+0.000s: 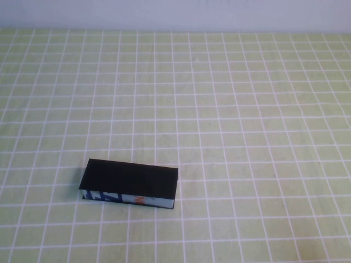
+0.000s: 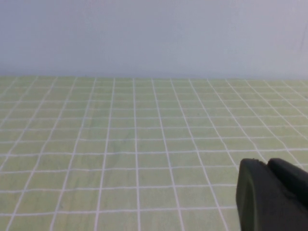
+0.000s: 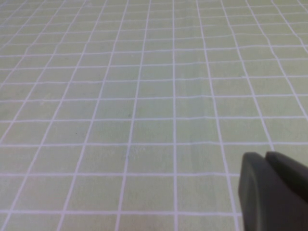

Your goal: Return glasses to glasses case

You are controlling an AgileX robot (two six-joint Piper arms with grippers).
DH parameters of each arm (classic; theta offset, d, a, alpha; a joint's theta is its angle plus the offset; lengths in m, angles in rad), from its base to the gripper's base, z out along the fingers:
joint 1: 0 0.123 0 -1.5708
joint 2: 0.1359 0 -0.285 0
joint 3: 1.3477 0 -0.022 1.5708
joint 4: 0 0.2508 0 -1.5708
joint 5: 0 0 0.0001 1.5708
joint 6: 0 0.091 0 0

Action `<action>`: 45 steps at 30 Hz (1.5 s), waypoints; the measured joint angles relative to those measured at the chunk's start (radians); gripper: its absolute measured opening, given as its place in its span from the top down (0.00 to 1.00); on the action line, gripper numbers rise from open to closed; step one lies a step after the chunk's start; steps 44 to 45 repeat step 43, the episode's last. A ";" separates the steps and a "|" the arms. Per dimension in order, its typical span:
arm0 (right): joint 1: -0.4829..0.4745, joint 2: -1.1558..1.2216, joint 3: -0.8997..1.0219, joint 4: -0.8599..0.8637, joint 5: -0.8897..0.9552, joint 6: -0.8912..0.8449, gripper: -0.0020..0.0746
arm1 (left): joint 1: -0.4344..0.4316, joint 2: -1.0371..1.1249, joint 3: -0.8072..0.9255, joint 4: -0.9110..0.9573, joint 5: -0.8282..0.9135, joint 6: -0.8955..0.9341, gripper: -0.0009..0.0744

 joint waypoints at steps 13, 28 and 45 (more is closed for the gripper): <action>0.000 -0.004 0.000 0.004 0.000 0.000 0.99 | 0.077 -0.138 0.000 0.959 0.083 -0.933 0.99; 0.000 -0.004 0.000 0.004 0.000 -0.002 0.99 | 0.078 -0.143 0.000 1.057 0.427 -1.012 0.99; 0.000 -0.004 0.000 0.004 0.000 -0.002 0.99 | 0.078 -0.143 0.000 1.059 0.430 -1.012 0.99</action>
